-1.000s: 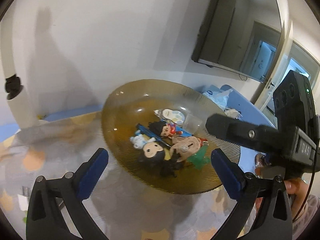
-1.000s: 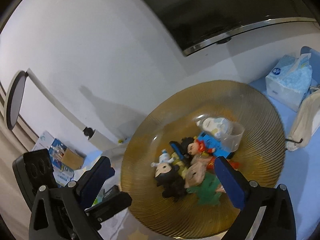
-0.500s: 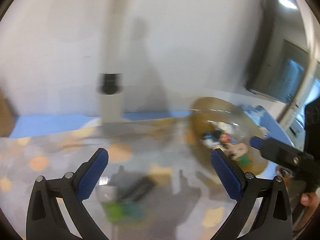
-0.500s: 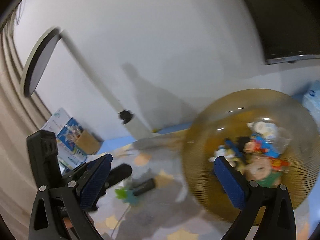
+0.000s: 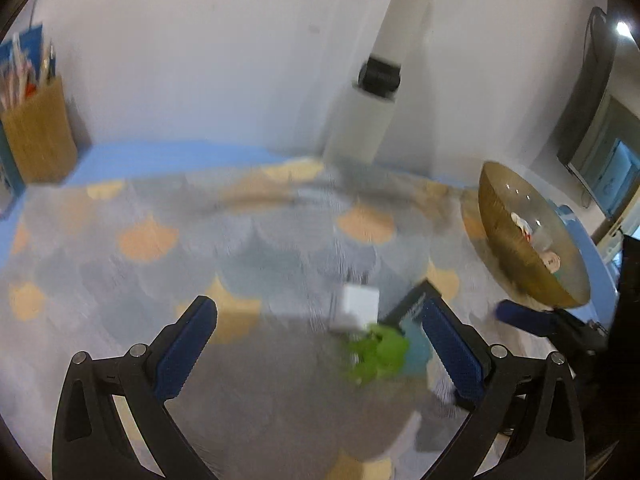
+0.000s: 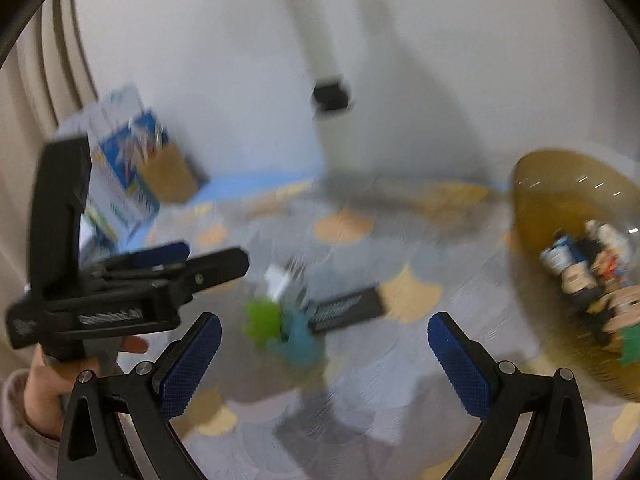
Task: Organize rigid objects
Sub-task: 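Move both open grippers back to the remaining items on the cloth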
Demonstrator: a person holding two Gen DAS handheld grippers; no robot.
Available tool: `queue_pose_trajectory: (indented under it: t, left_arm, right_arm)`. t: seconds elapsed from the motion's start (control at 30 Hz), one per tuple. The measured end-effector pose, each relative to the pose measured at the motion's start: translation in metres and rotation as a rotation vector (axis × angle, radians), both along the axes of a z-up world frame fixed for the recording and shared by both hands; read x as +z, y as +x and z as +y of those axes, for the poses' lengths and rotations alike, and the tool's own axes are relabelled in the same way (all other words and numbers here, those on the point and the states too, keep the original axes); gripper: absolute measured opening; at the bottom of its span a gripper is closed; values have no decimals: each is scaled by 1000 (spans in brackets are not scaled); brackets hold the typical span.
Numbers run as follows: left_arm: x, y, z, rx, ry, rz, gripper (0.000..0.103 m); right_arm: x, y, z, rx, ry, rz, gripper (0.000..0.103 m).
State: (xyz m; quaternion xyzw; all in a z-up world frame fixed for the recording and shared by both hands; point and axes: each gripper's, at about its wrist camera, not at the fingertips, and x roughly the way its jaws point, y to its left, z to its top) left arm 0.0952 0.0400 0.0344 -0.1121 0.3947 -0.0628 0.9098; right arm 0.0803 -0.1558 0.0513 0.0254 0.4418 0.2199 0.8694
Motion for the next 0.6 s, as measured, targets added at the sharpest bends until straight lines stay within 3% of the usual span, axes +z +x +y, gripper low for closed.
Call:
queue_pose_trajectory:
  t: [0.23,0.33,0.4,0.6]
  left_arm:
    - [-23,3,0,-24,-97,22,103]
    - [-24,7,-13,-82,-87,35,102]
    - [-26,5,-20,-94,-61,29,103]
    - [-23,-3,-20,-70,-66,8,102]
  right_arm:
    - [-29,5,15,36,-82,29,96]
    - [-35,11,17,42,-72,39,68]
    - [-38,10,17,77,-14,50,34]
    - [-35,-11,16,100,-12,4,30]
